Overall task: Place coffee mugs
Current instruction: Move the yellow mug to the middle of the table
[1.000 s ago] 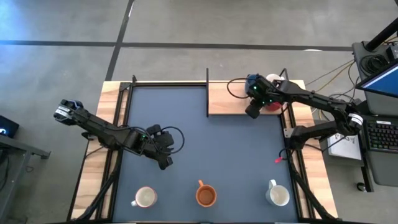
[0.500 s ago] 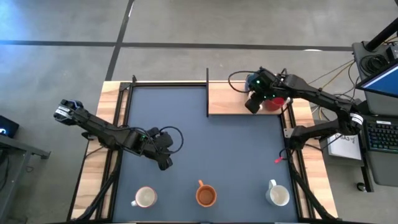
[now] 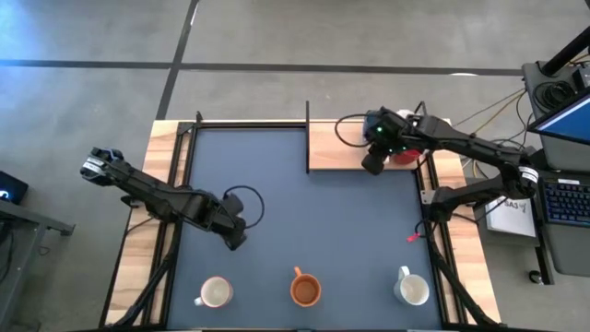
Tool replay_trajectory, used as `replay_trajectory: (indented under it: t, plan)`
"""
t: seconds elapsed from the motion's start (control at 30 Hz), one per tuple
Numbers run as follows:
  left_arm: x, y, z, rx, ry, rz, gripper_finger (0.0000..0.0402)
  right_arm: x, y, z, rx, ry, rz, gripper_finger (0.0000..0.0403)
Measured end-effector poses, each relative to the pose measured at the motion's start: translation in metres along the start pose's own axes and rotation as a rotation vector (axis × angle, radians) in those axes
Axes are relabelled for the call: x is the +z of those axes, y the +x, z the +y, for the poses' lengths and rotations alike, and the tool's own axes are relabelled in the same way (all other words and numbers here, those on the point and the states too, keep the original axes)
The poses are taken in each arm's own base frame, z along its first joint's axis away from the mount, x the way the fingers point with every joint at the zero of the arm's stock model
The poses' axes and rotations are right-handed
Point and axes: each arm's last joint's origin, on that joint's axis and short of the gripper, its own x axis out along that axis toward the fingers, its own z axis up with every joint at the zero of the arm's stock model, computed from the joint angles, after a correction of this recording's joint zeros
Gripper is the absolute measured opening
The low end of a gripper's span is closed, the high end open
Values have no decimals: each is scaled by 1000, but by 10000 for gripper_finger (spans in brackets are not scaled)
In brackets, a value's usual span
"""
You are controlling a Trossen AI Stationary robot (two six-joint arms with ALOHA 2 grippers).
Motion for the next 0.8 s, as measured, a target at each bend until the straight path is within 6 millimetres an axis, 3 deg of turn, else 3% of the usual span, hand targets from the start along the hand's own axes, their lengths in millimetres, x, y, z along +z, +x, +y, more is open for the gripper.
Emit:
replay_trajectory:
  t: [0.27, 0.53, 0.63, 0.8]
  plan:
    - [-1, 3, 0, -14, -39, 21, 125, -8, 11, 1, -1, -21, 43, 93]
    - [3, 37, -9, 94, -60, -6, 121, -14, 18, 2, -2, -25, 70, 93]
    - [10, 50, -14, 110, -16, 3, 93, -14, 18, 2, -3, -23, 70, 93]
    - [27, 62, -23, 118, 62, 36, 12, -14, 18, 2, -4, -4, 71, 93]
